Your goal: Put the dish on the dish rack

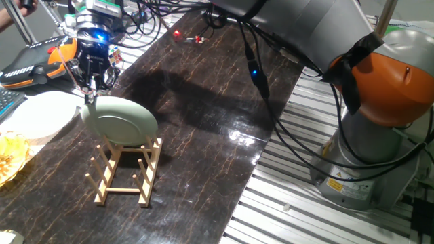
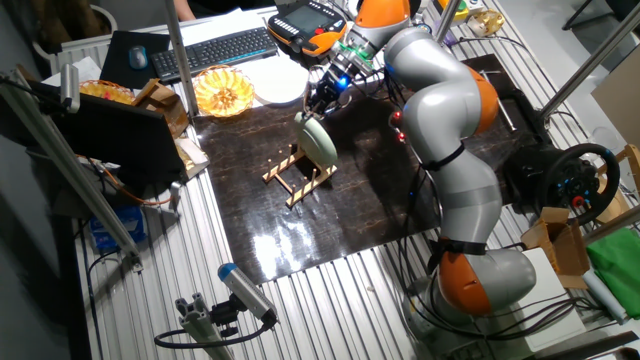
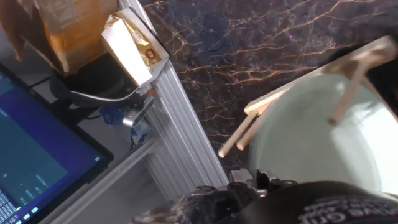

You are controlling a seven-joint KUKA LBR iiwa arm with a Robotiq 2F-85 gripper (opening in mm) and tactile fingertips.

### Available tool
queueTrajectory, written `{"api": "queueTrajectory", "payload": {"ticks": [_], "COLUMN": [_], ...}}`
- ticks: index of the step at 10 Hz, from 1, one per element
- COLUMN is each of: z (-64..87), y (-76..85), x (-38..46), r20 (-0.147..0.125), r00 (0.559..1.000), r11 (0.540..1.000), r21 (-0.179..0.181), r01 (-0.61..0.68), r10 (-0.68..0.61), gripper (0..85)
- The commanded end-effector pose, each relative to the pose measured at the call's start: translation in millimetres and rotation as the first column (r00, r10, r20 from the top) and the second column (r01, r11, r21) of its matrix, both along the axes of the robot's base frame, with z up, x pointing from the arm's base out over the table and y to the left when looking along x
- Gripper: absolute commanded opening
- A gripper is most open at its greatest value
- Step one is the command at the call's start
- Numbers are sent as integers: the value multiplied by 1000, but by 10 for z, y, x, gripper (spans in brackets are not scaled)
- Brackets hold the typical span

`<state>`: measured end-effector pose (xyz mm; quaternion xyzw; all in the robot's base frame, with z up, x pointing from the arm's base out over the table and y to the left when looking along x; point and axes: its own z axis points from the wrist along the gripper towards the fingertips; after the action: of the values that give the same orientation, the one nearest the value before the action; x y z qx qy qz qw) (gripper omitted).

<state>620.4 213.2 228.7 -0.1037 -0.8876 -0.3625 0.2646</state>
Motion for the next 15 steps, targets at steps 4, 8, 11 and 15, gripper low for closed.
{"api": "queueTrajectory", "payload": {"ticks": [4,8,11,15], "z": [20,52,170,172], "y": [-37,-49,-38,-52], "x": [11,-5,-44,-36], "r20": [3,-6,-21,-16], "r00": [1000,1000,1000,1000], "r11": [1000,1000,1000,1000], "r21": [0,-3,-26,-27], "r01": [-5,-11,-9,-13], "r10": [5,11,8,13], "gripper": [263,267,287,297]}}
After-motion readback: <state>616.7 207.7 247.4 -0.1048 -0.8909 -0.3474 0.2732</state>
